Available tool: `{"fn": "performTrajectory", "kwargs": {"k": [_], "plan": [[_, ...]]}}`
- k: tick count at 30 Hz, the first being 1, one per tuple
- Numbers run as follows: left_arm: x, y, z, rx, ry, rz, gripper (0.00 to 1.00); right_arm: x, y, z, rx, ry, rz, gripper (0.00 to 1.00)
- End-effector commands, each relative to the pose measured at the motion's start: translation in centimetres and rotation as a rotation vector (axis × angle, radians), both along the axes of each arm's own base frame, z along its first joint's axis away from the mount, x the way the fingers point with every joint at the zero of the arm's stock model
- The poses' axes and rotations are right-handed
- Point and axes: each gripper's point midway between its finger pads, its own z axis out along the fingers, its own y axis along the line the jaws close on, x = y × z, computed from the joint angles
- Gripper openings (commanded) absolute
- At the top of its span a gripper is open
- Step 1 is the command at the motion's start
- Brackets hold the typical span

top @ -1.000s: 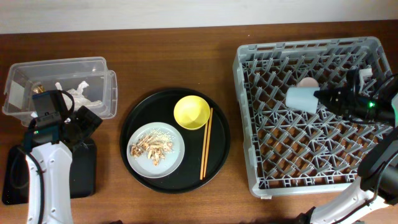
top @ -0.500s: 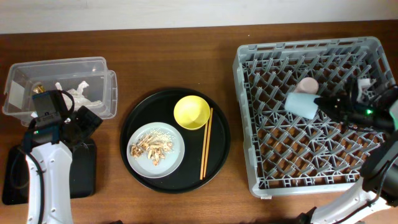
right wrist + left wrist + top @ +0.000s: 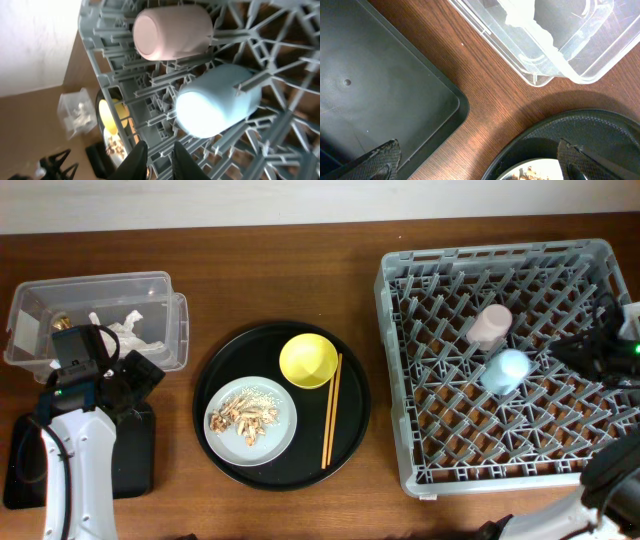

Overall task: Sort waste into correct bins and load items into the dishwasher rack
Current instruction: 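Lift the blue cup into the dish rack and release it, then reach the right gripper back to the yellow bowl and grasp it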

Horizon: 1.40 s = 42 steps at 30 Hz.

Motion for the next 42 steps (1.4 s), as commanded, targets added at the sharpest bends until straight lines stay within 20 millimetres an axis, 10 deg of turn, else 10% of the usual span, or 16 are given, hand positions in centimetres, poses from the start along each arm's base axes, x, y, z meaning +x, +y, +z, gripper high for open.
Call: {"fn": "performTrajectory", "kwargs": {"k": [1, 7, 14, 18, 22, 26, 33, 42], "plan": [[0.4, 0.4, 0.7, 0.014, -0.016, 0.000, 0.99, -0.7, 0.3, 4.5, -0.132, -0.043, -0.044, 0.21], [0.4, 0.4, 0.7, 0.014, -0.016, 0.000, 0.99, -0.9, 5.5, 7.4, -0.330, -0.083, 0.103, 0.24], [0.4, 0.4, 0.7, 0.014, -0.016, 0.000, 0.99, 1.5, 18.2, 6.7, -0.500, -0.108, 0.417, 0.32], [0.4, 0.4, 0.7, 0.014, -0.017, -0.001, 0.99, 3.4, 27.7, 5.6, -0.696, -0.244, 0.624, 0.82], [0.4, 0.4, 0.7, 0.014, -0.016, 0.000, 0.99, 4.2, 36.1, 3.1, -0.739, -0.351, 0.779, 0.82], [0.4, 0.4, 0.7, 0.014, -0.016, 0.000, 0.99, 5.5, 43.6, -3.7, -0.747, -0.353, 0.838, 0.76], [0.4, 0.4, 0.7, 0.014, -0.016, 0.000, 0.99, 5.0, 48.8, -12.0, -0.740, -0.296, 0.888, 0.66], [0.4, 0.4, 0.7, 0.014, -0.016, 0.000, 0.99, 5.1, 49.1, -12.8, -0.813, -0.289, 0.801, 0.40]]}}
